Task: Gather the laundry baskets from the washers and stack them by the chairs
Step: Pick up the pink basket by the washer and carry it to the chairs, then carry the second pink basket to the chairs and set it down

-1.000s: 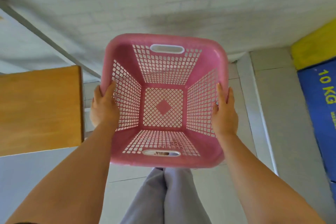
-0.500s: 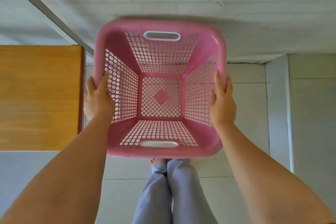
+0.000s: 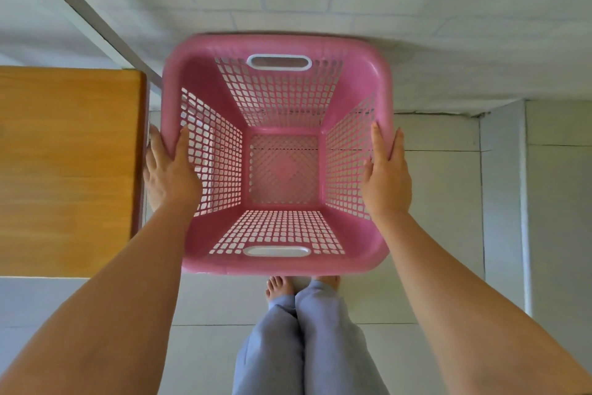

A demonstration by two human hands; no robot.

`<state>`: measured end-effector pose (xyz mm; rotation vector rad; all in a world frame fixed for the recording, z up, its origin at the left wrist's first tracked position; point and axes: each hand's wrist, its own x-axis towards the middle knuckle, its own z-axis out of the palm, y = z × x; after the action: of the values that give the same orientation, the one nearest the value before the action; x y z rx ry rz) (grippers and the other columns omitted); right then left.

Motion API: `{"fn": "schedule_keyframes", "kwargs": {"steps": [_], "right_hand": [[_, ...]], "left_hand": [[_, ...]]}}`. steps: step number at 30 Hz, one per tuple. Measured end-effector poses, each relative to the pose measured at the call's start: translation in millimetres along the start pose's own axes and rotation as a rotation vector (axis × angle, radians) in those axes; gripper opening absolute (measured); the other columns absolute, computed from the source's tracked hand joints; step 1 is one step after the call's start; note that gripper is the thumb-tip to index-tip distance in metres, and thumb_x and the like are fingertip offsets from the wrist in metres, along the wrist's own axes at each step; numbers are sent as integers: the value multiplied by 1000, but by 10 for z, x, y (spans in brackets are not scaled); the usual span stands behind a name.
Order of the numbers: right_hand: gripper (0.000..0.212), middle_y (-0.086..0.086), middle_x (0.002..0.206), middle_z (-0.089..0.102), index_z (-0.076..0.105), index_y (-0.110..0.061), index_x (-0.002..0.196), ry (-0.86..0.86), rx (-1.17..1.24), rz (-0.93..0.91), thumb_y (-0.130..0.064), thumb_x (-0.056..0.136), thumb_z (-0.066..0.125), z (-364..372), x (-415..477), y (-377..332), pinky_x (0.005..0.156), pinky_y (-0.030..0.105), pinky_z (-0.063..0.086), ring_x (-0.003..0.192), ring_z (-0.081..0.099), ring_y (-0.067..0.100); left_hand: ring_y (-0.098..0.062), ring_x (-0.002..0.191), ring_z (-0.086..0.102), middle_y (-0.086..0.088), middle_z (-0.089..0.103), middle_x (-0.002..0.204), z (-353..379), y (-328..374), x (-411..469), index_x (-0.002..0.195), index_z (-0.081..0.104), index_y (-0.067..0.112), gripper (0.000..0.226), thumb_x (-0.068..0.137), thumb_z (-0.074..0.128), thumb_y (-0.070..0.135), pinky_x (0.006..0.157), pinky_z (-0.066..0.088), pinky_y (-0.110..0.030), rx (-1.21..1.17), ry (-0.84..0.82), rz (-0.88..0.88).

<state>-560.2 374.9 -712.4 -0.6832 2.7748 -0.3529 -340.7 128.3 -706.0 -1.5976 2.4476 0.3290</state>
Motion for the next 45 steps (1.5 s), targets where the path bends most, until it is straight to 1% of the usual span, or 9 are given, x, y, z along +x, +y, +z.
{"fn": "schedule_keyframes", "kwargs": {"steps": [2,5,11,20,29,33,38,42,45], "right_hand": [[67,21,159,14,12,-35,153,-34,-43,11,-21,97,46,-81,-8,-20,91,50,51,128,47,39],[64,22,158,17,15,-29,154,-55,-90,-17,-25,98,46,-257,-114,-73,98,48,46,133,42,38],[63,20,155,28,16,-20,154,-102,-99,-33,-30,99,43,-776,-547,-119,109,47,36,139,33,35],[56,14,157,28,22,-15,153,-119,-64,49,-34,102,35,-1700,-1518,-84,115,43,27,144,27,30],[56,10,160,21,19,-15,153,-63,11,287,-38,103,27,-2331,-2718,288,119,42,20,147,20,28],[57,8,161,18,16,-17,154,-17,95,439,-40,103,24,-2474,-3333,568,120,39,17,148,16,26],[56,11,158,25,23,-12,152,58,150,655,-37,103,29,-2602,-4220,982,119,38,21,146,23,28],[55,12,156,31,27,-12,151,112,181,804,-39,103,30,-2659,-4998,1352,117,39,24,143,29,28],[54,11,154,34,30,-11,149,166,216,909,-38,102,32,-2683,-5650,1628,116,38,24,141,32,28]], "left_hand": [[-34,148,5,-5,-7,162,-31,48,-36,151,14,36,73,91,50,14,118,16,-48,20,-6,32],[-27,150,-6,-3,-10,162,-109,138,-155,153,7,31,73,94,49,19,120,6,-44,56,-50,86],[-26,150,1,-9,5,163,-461,367,-576,153,12,20,63,99,42,30,121,6,-43,40,-104,196],[-25,150,3,-8,7,163,-1334,747,-1414,154,12,16,59,102,29,38,121,4,-40,56,-146,424],[-24,150,6,-10,12,161,-1814,1170,-2318,153,13,10,58,103,27,35,123,5,-41,112,-189,798],[-26,149,13,-13,18,160,-1839,1349,-2844,152,17,7,56,103,29,32,122,9,-41,172,-232,952],[-33,141,26,-18,29,153,-1786,1598,-3651,147,26,4,54,101,33,32,118,21,-41,277,-273,1172],[-31,146,18,-15,20,158,-1663,1830,-4386,150,23,9,56,102,29,38,119,14,-41,312,-299,1303],[-30,147,18,-14,20,159,-1528,1959,-4996,150,25,12,56,102,29,39,119,16,-42,341,-303,1402]]}}
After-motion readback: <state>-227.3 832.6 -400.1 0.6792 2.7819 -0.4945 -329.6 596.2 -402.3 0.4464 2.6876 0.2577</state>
